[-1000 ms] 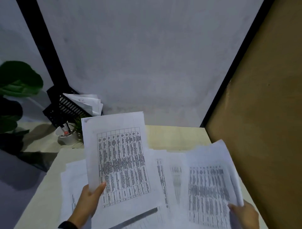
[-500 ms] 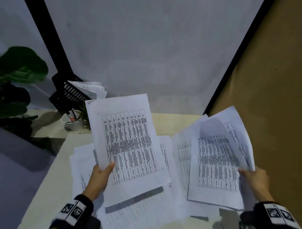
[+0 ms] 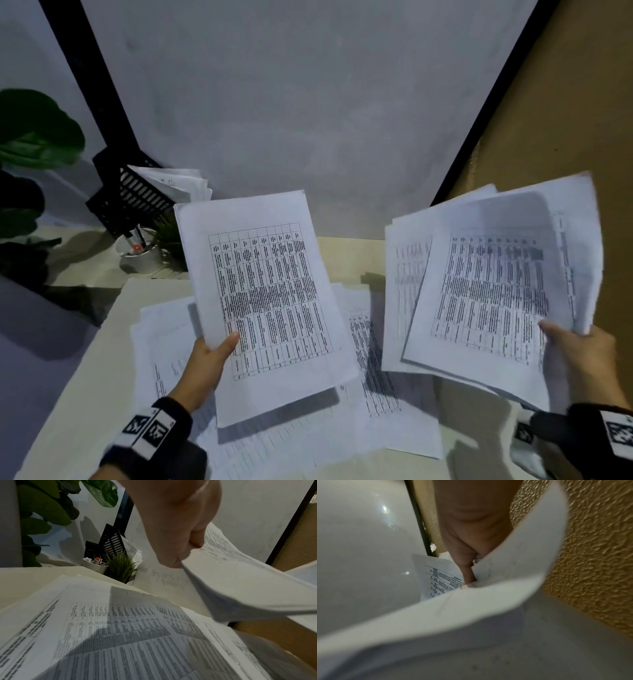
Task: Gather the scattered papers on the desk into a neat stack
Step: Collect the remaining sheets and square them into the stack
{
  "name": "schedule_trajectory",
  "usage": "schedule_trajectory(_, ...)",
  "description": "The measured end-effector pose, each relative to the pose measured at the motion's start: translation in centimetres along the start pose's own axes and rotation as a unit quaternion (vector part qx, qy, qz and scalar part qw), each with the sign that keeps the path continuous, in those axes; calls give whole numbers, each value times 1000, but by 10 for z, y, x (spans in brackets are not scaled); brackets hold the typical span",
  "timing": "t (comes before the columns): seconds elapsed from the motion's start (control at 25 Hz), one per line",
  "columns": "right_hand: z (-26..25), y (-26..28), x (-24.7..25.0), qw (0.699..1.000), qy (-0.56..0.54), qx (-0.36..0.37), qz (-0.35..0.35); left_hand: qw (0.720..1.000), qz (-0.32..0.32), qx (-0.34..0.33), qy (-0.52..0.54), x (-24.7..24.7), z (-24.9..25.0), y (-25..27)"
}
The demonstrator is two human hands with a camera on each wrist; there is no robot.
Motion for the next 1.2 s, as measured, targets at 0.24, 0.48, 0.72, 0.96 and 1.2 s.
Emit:
schedule_trajectory(0.24,-40,76,-54,985,-83,59,-138,991,-58,61,104,-39,3,-9)
schedule_trajectory(0.48,-54,148,-154,947,-96,95,-290,980,-84,110,143,-62,2,-13)
schedule_trajectory(0.72,-62,152,-177,925,-144,92,-339,991,-93,20,91,-40,27,-8)
schedule_trajectory(0.96,-89,197,-210,900,-88,146,-402,996,-84,-40,-8,-45,46,-5)
schedule_trajectory(1.2,-90,194,-218,871,-147,140,-447,995,-36,-84,-38,-40,63,6)
Point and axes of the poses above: each hand's wrist, its own y-axis away from the middle knuckle, its own x-axis out of the back of the hand, z = x × y, the point moved 10 cm from there along -y, towards the middle knuckle, and after that the axes turned 15 degrees about y, right-handed, at the moved point
